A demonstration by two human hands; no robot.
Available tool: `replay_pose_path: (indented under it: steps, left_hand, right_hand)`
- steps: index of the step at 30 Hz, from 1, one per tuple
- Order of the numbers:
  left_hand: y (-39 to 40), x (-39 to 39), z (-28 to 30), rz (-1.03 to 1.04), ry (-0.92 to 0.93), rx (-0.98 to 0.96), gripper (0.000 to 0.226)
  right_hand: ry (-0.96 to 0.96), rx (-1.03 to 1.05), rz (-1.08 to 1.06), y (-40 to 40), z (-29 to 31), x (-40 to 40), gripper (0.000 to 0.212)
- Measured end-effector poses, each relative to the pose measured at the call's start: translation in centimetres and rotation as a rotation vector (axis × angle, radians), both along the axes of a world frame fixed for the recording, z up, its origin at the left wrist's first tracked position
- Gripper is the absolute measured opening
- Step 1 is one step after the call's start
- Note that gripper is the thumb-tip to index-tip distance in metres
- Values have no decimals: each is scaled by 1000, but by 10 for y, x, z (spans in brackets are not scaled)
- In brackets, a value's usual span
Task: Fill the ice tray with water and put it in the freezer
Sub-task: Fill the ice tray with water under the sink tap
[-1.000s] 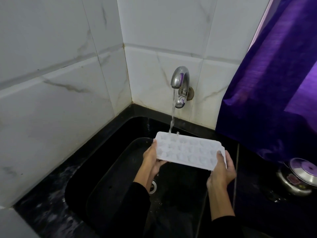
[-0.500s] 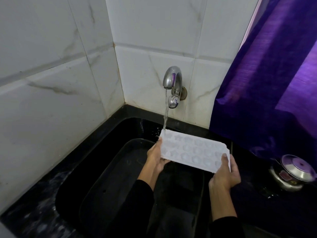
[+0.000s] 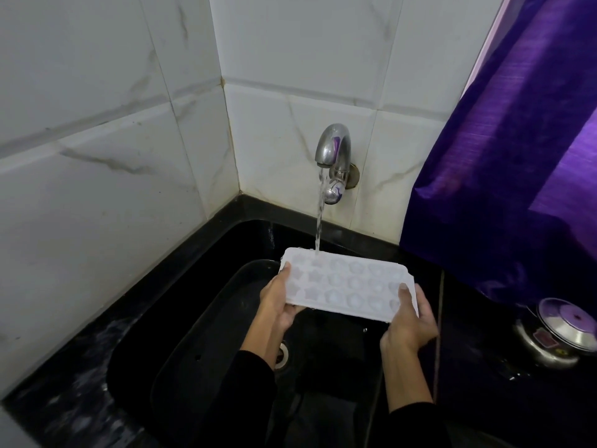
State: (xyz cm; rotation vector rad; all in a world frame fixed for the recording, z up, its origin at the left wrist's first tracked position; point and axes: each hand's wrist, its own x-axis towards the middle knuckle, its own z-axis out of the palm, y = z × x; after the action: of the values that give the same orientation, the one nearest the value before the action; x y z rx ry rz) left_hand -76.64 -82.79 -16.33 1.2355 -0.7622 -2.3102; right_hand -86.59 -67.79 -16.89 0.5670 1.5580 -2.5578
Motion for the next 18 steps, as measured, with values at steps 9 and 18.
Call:
replay_pose_path:
  steps: [9, 18]
  left_hand:
    - [-18, 41, -4, 111, -58, -12, 34]
    - [-30, 69, 1, 222, -142, -107, 43]
  right_hand:
    - [2, 25, 141, -30, 4, 22, 37]
    - [-32, 56, 223, -59, 4, 36, 36]
